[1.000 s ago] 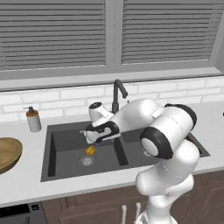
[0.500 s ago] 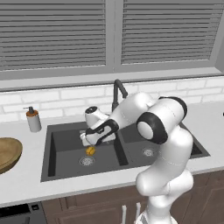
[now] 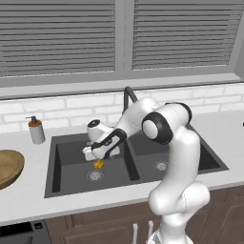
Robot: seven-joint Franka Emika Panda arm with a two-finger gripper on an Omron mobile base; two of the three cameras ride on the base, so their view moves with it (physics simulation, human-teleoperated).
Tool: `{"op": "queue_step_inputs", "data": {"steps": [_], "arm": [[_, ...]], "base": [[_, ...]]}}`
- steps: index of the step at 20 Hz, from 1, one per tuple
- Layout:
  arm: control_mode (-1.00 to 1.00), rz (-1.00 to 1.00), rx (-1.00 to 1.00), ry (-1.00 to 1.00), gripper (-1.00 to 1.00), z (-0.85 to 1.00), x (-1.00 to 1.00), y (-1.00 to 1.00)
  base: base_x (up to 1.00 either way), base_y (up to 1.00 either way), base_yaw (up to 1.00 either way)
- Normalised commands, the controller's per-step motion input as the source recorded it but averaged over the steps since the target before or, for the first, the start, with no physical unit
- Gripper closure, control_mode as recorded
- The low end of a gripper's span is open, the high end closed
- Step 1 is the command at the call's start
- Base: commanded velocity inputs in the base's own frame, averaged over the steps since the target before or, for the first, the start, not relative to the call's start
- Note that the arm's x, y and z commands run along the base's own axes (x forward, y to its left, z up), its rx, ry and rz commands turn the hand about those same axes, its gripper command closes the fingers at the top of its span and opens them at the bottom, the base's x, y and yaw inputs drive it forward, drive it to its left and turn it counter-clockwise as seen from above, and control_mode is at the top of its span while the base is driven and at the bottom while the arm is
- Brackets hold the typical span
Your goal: Pick the squash from the sink and place it in the bowl. Then pick the bowl and place it in the microwave. Then close the microwave door and press the start button.
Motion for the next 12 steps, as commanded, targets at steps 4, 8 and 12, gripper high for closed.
{"op": "queue_step_inputs", "data": {"steps": [4, 8, 12], "arm": [[-1.0, 0.0, 0.0, 0.0, -1.0, -0.39, 0.27, 0.08], [-1.0, 0.0, 0.0, 0.0, -1.0, -0.43, 0.37, 0.02], [-1.0, 0.0, 0.01, 0.0, -1.0, -0.38, 0.4, 0.0]], "base": [[0.0, 0.0, 0.0], [0.0, 0.0, 0.0], [0.0, 0.0, 0.0]]}}
